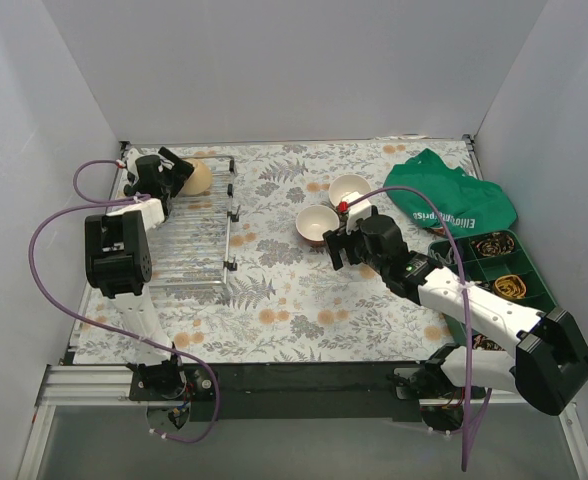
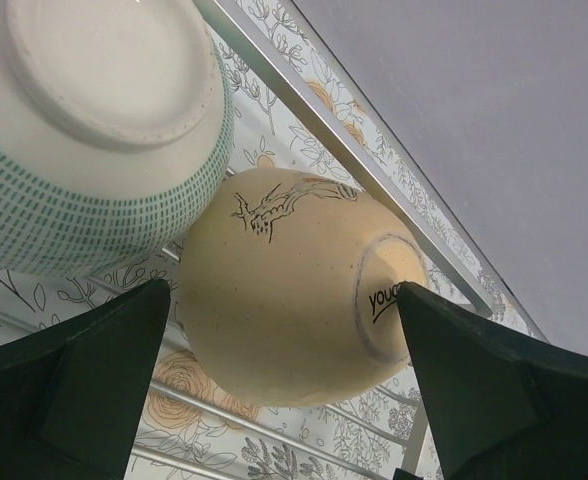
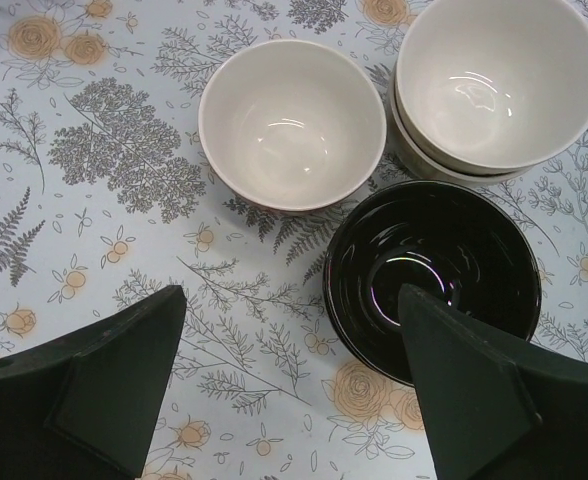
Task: Unload the bowls from the dish rack
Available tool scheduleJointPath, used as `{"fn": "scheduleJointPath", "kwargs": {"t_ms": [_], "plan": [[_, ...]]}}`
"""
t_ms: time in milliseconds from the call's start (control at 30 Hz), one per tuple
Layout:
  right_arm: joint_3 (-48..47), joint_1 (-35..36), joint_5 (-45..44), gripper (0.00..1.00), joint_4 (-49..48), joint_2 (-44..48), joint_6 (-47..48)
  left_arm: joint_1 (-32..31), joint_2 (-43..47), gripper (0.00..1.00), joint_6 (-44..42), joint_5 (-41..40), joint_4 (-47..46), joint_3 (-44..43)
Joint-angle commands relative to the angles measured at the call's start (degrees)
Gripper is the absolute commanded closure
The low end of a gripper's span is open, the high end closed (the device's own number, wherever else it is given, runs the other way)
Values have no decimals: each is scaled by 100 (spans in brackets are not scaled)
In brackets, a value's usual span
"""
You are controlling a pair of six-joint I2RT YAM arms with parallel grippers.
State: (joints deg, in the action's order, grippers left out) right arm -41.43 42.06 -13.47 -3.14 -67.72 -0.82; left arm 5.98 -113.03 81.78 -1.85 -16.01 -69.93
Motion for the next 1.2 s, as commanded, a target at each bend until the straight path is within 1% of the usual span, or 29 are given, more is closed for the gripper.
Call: {"fn": "scheduleJointPath", "kwargs": {"t_ms": [0, 167, 200, 367, 400, 467, 700, 867, 1000, 1033, 1133, 1167], "plan": [[-49, -14, 178, 5, -266, -39, 64, 35, -210, 2, 75, 176, 1, -82], [-49, -14, 284, 6, -275, -30, 64, 53, -342, 2, 145, 176, 89, -82], [-49, -14, 293, 6, -275, -39, 212, 44, -360, 2, 163, 176, 211, -134], [-49, -14, 354, 7, -275, -57, 231, 53, -526, 2, 189, 193, 590, -319], [-49, -14, 354, 7, -275, -57, 231, 53, -544, 2, 216, 402, 677, -337], [-49, -14, 381, 7, -275, -65, 231, 61, -597, 2, 260, 466, 792, -424], [-41, -14, 442, 7, -293, -57, 240, 53, -641, 2, 172, 369, 1731, -759], [-49, -14, 565, 8, -293, -92, 240, 61, -588, 3, 75, 755, 1689, -697], [-49, -14, 565, 8, -284, -109, 249, 53, -632, 9, 145, 1081, 1627, -715], [-49, -14, 574, 8, -293, -109, 249, 53, -597, 14, 172, 1125, 1462, -689], [-49, -14, 592, 9, -284, -109, 258, 53, -501, 21, 233, 1283, 1276, -566], [-49, -14, 600, 9, -293, -109, 258, 61, -431, 26, 225, 1301, 1241, -548]]}}
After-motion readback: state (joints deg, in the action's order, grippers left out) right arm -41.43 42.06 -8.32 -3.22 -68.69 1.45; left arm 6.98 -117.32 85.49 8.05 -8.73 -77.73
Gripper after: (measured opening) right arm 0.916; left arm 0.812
